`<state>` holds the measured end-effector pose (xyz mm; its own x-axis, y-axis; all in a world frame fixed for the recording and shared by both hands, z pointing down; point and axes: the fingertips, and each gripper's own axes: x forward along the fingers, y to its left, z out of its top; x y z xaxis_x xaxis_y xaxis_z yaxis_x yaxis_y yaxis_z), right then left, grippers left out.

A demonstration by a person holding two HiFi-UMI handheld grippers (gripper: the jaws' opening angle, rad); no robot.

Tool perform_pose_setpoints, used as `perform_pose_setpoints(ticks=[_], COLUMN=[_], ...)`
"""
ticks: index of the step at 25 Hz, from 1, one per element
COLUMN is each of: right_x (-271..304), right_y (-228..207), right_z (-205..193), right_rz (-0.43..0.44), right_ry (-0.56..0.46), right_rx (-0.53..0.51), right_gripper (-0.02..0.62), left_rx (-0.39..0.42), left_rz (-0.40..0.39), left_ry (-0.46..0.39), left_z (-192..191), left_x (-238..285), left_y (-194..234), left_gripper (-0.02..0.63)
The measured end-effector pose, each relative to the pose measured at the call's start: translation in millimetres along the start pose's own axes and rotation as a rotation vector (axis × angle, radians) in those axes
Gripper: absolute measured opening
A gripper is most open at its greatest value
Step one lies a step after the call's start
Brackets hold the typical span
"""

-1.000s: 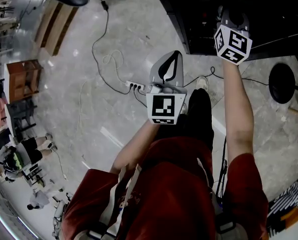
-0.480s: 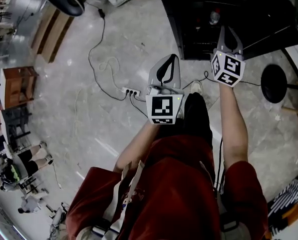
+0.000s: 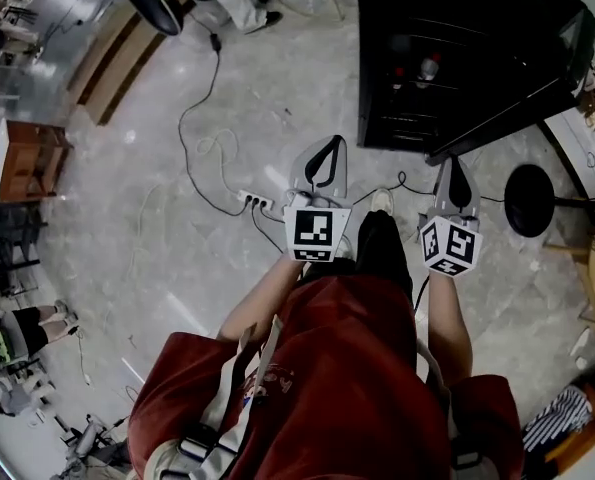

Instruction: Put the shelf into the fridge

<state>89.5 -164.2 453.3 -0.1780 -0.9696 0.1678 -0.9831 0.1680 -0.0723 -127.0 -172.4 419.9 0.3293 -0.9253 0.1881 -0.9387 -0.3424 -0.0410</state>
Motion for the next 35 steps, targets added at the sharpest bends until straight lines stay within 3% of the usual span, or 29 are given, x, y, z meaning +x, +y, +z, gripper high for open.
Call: perform_pose_setpoints(ticks=[6, 12, 18, 22, 28, 35], right_x=[-64, -86, -92, -95, -98, -94], right_y=[33, 46, 60, 67, 69, 74], right_z=[34, 75, 135, 168, 188, 182], right_rz=[0.105, 0.106, 0.112, 0.098, 0.067, 0.078], right_ry=[-0.026, -0.118, -0.217, -0.288, -0.345, -0.312], right_rx=[-0.068, -0.091, -0.047, -0.083, -0.096, -0.11], right_gripper=[-0.003, -0.004, -0.005, -0.005, -0.005, -0.005], left_rx=[0.029, 0.057, 0.075, 0.102, 0.131, 0.112], left_rz=[0.011, 0.043, 0.058, 0.087, 0.086, 0.069], left_ry=[-0.049, -0.108, -0.248, -0.294, -0.333, -0.328], left_z=[21, 42, 94, 117, 130, 129], left_x=[-36, -63, -94, -106, -114, -115], left_y=[5, 17, 27, 36, 41, 41], left_gripper=[0.006, 0.006, 0.006, 0.006, 0.006, 0.006])
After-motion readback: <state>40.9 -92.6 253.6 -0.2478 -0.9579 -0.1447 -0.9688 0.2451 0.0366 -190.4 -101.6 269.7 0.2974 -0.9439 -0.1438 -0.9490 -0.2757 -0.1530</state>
